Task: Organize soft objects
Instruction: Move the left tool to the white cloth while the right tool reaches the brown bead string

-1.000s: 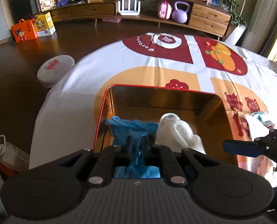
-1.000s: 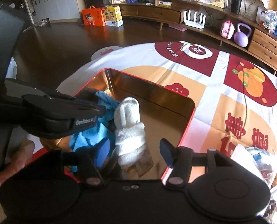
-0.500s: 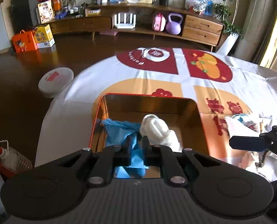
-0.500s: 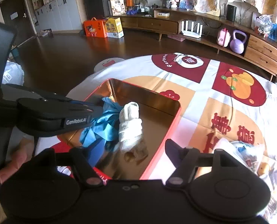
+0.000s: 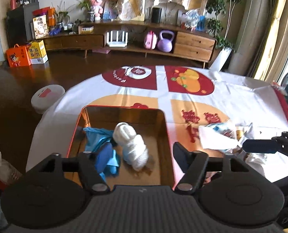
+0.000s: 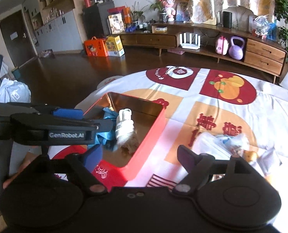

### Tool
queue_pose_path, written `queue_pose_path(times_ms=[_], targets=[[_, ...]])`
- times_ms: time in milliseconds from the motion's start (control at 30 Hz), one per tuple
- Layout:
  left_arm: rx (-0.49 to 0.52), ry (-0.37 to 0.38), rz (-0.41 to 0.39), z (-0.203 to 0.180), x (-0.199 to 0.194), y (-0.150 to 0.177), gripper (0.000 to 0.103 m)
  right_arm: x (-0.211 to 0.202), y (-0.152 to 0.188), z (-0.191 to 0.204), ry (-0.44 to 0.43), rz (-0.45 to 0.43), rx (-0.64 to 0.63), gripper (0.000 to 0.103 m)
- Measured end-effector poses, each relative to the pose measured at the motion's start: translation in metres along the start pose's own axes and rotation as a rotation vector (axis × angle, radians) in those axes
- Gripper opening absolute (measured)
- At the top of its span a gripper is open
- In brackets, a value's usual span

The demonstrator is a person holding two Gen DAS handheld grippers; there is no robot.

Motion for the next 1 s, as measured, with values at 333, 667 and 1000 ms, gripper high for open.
queue_pose_path(times_ms=[333, 667, 1000], targets=[[0.026, 0.064, -0.055, -0.049, -0.023, 0.013, 0.077, -0.054, 0.024, -0.044, 0.058, -0.087, 0.035, 0.103], [0.063, 0.091, -0.077, -0.092, -0.025, 0.034, 0.084, -0.082, 0.057, -0.101, 0.141, -0.111, 0.085, 0.103], [0.07, 0.128, -0.042, -0.122, -0.01, 0.058, 0.093, -0.087, 0.085, -0.152, 0.205, -0.088, 0.129, 0.103]])
Point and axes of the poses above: each gripper's, at about its wrist camera, not at the fingertips, and x roughly the way its jaws point, z to its left, y to its underside, the point moved 5 cm from there along x, roughly the way its jaws point, and after that the axes turned 5 degrees about -z, right-handed, at the moved point
